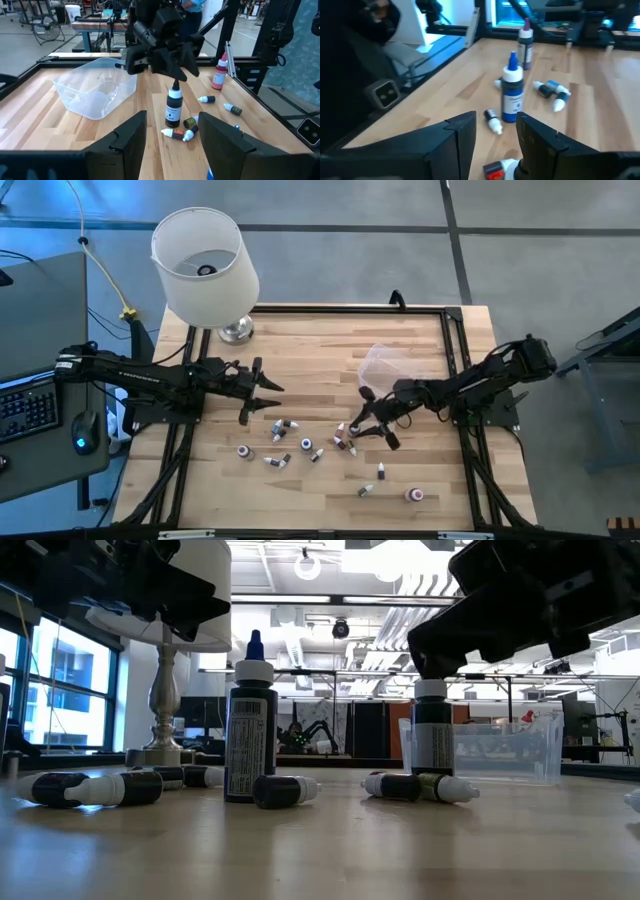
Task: Pick & Place food coloring
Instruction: Put the large black food coloring bottle into the transparent bin
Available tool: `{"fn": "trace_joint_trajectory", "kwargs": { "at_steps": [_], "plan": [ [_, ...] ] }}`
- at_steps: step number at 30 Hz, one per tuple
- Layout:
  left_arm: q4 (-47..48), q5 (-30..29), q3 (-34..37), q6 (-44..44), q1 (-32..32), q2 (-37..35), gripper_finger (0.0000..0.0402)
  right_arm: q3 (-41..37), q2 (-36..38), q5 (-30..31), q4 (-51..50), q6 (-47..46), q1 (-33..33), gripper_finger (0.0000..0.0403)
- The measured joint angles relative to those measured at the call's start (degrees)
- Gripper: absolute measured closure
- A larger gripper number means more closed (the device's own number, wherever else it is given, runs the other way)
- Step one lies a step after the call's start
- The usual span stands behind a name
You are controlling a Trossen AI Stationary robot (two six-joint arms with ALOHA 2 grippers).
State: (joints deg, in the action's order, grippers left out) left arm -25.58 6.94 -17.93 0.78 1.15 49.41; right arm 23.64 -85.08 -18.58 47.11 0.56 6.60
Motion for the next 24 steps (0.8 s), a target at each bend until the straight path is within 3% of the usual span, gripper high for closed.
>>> {"fn": "trace_joint_trajectory", "kwargs": {
  "at_steps": [6,20,24],
  "plan": [
    [-0.1,0.0,0.0,0.0,0.0,0.0,0.0225,0.1,0.0,1.5,-0.1,0.0,-0.6,0.0270],
    [0.0,0.0,0.0,-0.5,0.0,0.0,0.0225,0.0,0.0,-1.2,3.1,0.3,-0.6,0.0270],
    [0.0,-0.1,0.0,-0.5,0.0,0.0,0.0225,0.0,0.0,3.6,-0.3,0.8,-0.6,0.0270]
  ]
}}
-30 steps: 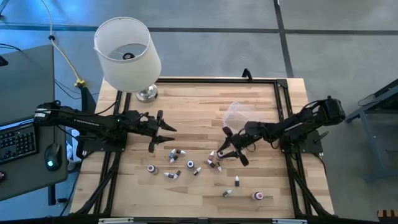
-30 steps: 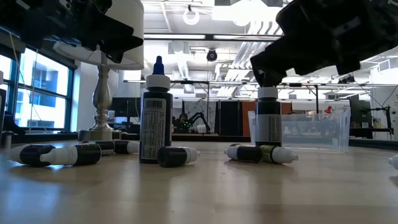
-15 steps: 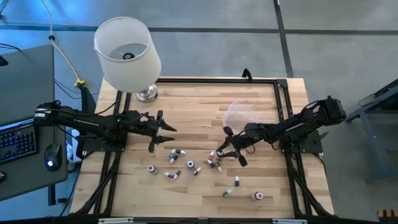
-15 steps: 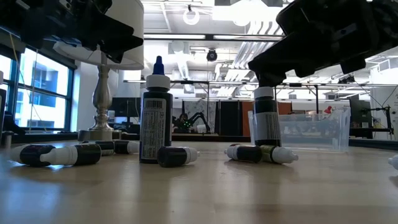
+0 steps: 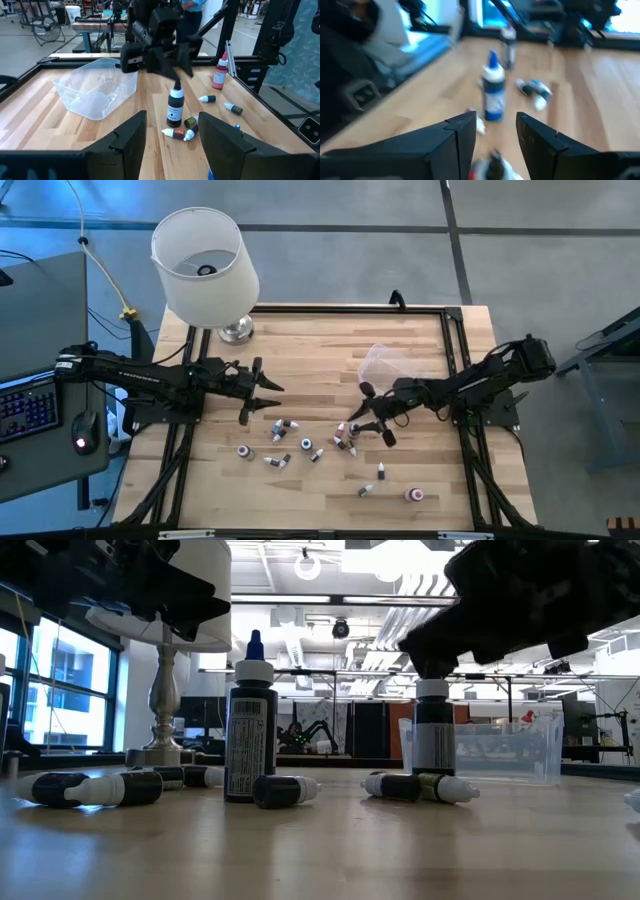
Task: Pick & Place food coloring
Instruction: Put the large black food coloring bottle into the transparent bin
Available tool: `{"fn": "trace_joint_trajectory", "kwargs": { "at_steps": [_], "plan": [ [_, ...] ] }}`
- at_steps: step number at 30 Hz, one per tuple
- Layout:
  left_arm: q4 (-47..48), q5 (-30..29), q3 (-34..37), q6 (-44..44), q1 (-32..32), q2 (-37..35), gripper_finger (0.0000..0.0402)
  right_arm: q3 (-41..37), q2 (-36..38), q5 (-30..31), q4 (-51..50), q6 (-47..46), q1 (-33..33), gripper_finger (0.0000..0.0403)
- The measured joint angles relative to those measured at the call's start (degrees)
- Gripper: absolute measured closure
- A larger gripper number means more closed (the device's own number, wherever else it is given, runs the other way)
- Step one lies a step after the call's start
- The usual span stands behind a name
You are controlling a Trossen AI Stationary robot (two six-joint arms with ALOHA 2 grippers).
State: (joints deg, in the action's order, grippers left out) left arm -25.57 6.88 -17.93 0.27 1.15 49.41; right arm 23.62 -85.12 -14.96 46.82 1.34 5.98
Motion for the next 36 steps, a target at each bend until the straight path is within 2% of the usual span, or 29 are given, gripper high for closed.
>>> {"fn": "trace_joint_trajectory", "kwargs": {
  "at_steps": [2,10,13,22,26,29,32,36],
  "plan": [
    [0.0,0.0,0.0,0.0,0.0,0.0,0.0225,0.0,0.0,1.3,-2.1,0.0,0.0,0.0270],
    [0.0,-0.1,0.0,0.0,0.0,0.0,0.0225,0.0,0.0,-0.4,-5.1,-0.9,0.0,0.0270],
    [0.0,-0.1,0.0,0.0,0.0,0.0,0.0225,0.0,0.0,1.3,-5.1,-0.9,0.0,0.0275],
    [0.0,-0.1,0.0,0.0,0.0,0.0,0.0225,0.0,0.0,3.0,-4.9,2.0,0.0,0.0364],
    [-0.1,-0.1,0.0,0.0,0.0,0.0,0.0225,-0.1,0.4,7.7,3.4,7.3,0.0,0.0365],
    [-0.1,-0.1,0.0,0.0,0.0,0.0,0.0225,0.0,3.3,12.8,8.5,8.3,0.0,0.0365],
    [0.0,-0.1,0.0,0.0,0.0,0.0,0.0225,0.0,8.9,22.2,6.2,10.1,0.0,0.0365],
    [0.0,-0.1,0.0,0.0,0.0,0.0,0.0225,0.0,18.0,44.7,-4.8,10.6,0.0,0.0361]
  ]
}}
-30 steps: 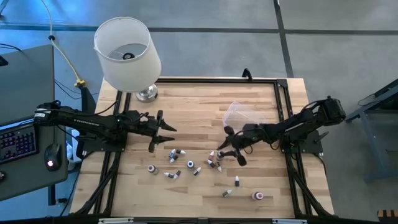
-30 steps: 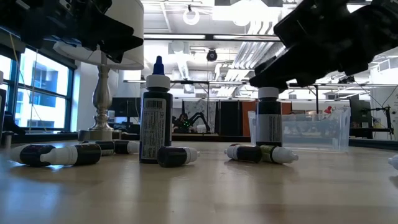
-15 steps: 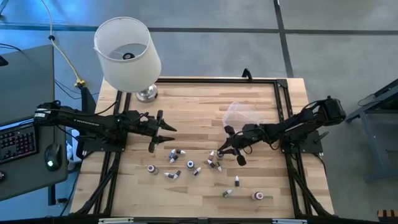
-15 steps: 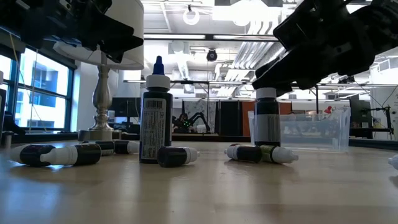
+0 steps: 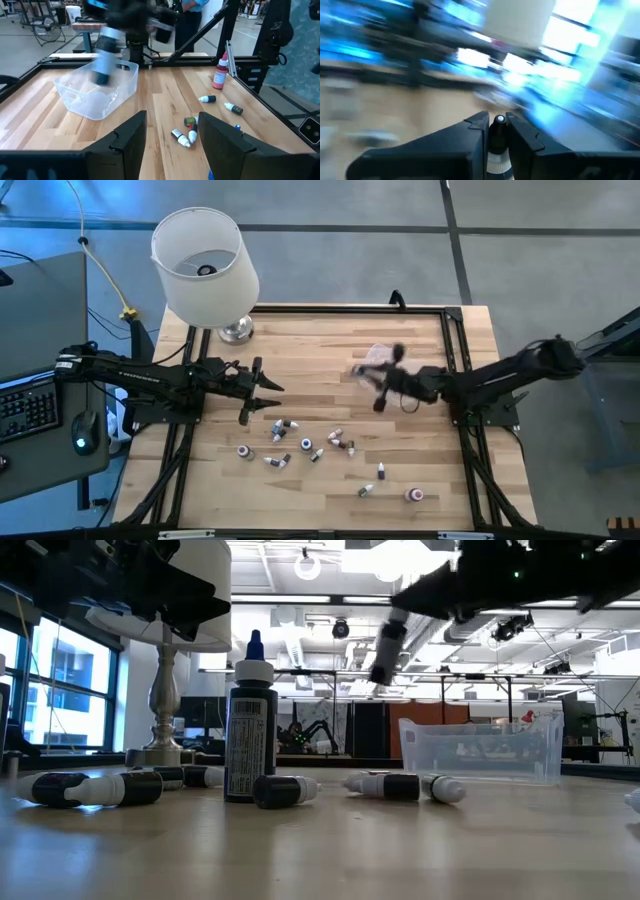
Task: Pick & Place food coloring
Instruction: Put the large black food coloring bottle into the transparent bin
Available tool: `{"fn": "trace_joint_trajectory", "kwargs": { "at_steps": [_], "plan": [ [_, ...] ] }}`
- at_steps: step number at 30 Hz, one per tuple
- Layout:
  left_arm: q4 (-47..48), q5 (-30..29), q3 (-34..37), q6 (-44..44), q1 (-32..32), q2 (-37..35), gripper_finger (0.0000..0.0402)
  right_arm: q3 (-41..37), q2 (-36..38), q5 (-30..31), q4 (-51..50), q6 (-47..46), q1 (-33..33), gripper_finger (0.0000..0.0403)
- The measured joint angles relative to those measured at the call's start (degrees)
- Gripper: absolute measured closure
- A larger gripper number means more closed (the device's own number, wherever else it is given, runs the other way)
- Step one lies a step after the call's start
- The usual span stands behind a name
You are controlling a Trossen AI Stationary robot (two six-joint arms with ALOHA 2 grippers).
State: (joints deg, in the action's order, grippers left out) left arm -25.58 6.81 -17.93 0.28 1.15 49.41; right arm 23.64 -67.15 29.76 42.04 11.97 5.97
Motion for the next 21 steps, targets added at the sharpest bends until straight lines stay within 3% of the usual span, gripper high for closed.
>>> {"fn": "trace_joint_trajectory", "kwargs": {
  "at_steps": [3,5,11,21],
  "plan": [
    [0.0,0.0,0.0,0.0,0.0,0.0,0.0225,0.0,5.1,14.1,-10.6,-5.4,-1.1,0.0363],
    [-0.1,-0.2,0.0,0.0,0.0,0.0,0.0225,0.0,7.0,16.5,-16.9,-12.5,-2.9,0.0364],
    [-0.3,-1.4,0.0,-0.4,0.0,0.0,0.0225,0.0,4.6,7.6,-26.1,-27.9,-10.6,0.0358],
    [-0.3,-1.4,0.0,-0.4,0.0,0.0,0.0225,0.0,-6.8,4.7,-22.5,-28.4,-18.5,0.0358]
  ]
}}
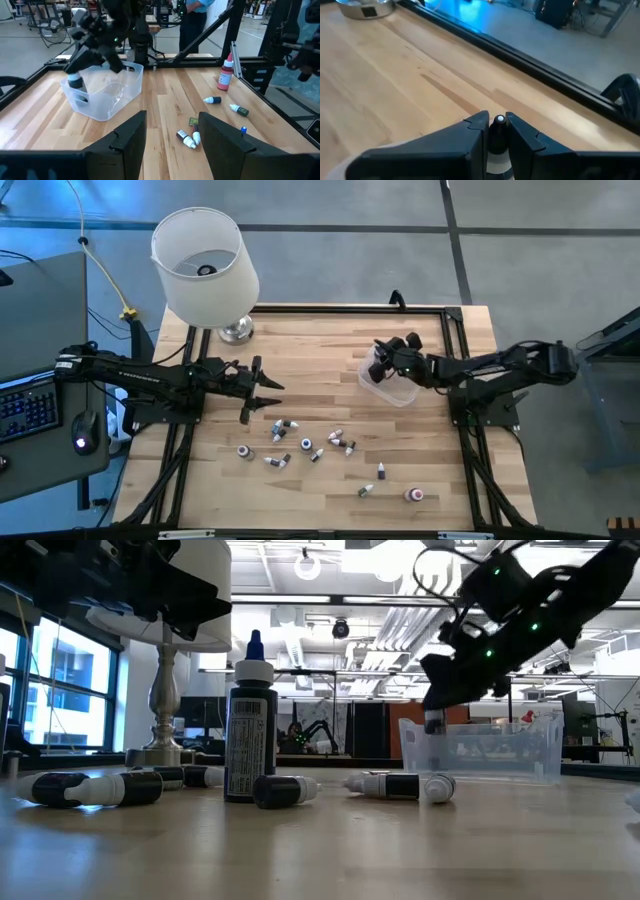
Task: Pick & Place food coloring
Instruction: Put the large black food coloring bottle into the transparent bin, then put the large blue food coloring bottle into the transparent bin
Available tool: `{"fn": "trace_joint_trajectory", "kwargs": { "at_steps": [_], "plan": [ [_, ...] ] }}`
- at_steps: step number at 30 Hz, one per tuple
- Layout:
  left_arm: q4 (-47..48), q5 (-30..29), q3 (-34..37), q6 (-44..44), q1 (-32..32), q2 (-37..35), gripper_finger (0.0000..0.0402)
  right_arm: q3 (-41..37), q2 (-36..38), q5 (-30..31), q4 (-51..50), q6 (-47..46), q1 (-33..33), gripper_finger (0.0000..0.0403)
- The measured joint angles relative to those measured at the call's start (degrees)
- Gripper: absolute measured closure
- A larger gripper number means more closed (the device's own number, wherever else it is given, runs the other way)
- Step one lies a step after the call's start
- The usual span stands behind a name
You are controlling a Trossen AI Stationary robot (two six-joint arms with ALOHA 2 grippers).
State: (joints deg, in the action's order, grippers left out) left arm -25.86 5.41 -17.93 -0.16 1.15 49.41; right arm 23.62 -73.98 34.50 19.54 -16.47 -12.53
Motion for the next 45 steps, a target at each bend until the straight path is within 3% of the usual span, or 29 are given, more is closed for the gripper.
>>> {"fn": "trace_joint_trajectory", "kwargs": {
  "at_steps": [12,20,27,30,34,36,45],
  "plan": [
    [0.4,0.0,0.0,0.0,0.0,0.0,0.0225,0.0,-4.0,-2.4,11.0,9.1,-1.4,0.0339],
    [0.4,0.0,0.0,0.0,0.0,0.0,0.0225,0.0,-4.0,-3.6,11.2,9.7,-1.4,0.0290],
    [0.3,0.0,0.0,0.0,0.0,0.0,0.0225,1.9,0.1,-4.1,11.8,18.0,0.9,0.0255],
    [0.3,0.0,0.0,0.5,0.0,0.0,0.0225,4.3,3.4,-10.5,12.0,20.1,3.5,0.0252],
    [0.3,0.0,0.0,0.6,0.0,0.0,0.0225,7.8,4.6,-30.5,12.4,17.5,7.3,0.0251],
    [0.3,0.0,0.0,0.6,0.0,0.0,0.0225,9.4,2.8,-36.9,13.3,15.5,9.9,0.0251],
    [-1.6,0.1,0.0,0.5,0.0,-1.0,0.0225,20.1,-17.4,-38.2,19.6,17.1,20.8,0.0251]
  ]
}}
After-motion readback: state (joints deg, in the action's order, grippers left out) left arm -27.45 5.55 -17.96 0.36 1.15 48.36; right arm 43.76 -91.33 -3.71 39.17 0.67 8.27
